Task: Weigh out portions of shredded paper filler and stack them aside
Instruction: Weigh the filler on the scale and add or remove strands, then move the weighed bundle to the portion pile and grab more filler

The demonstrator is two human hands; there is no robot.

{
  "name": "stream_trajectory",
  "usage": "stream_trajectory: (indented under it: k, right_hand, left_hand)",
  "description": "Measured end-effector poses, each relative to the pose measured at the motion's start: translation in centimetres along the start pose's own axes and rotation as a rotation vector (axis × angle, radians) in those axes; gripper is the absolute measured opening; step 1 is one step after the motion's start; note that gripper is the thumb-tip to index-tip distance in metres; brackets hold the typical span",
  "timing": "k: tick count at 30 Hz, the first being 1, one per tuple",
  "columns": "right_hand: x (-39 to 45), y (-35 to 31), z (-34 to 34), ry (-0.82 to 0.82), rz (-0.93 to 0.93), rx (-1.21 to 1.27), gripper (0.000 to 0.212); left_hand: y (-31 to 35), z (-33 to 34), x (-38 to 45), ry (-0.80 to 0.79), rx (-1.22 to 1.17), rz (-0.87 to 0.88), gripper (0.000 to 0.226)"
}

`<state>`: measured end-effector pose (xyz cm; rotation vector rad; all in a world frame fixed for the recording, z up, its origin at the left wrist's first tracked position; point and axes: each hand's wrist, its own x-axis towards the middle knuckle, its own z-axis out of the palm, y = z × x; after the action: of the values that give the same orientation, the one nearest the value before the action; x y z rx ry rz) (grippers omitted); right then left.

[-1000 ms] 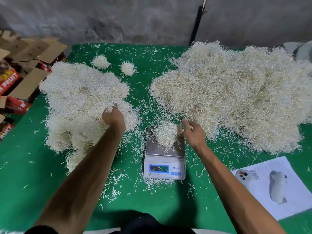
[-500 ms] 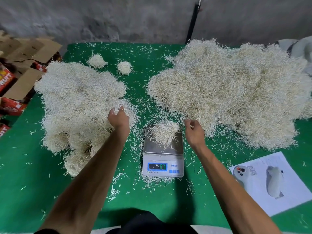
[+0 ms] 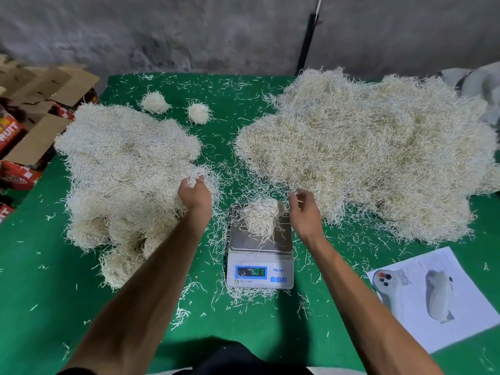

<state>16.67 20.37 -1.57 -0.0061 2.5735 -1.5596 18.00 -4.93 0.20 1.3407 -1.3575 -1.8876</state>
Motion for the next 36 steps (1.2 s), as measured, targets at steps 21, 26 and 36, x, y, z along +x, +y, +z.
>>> stream_trajectory:
  k: [21, 26, 36]
  right_hand:
    - [-1.2, 2.2, 8.0, -0.34, -0.157, -0.88, 0.092]
    - [-1.3, 0.6, 7.1, -0.346, -0.167, -0.481, 0.078]
    - [0.6, -10.2, 7.5, -0.125, -0.32, -0.091, 0.063]
  left_hand:
    - [-1.1, 0.6, 0.3, -0.622, 0.886, 0.647, 0.04]
    - [-2.4, -0.7, -2.5, -0.692, 0.51, -0.016, 0.04]
    - [1.0, 0.2, -7.4, -0.886, 0.012, -0.391, 0.045]
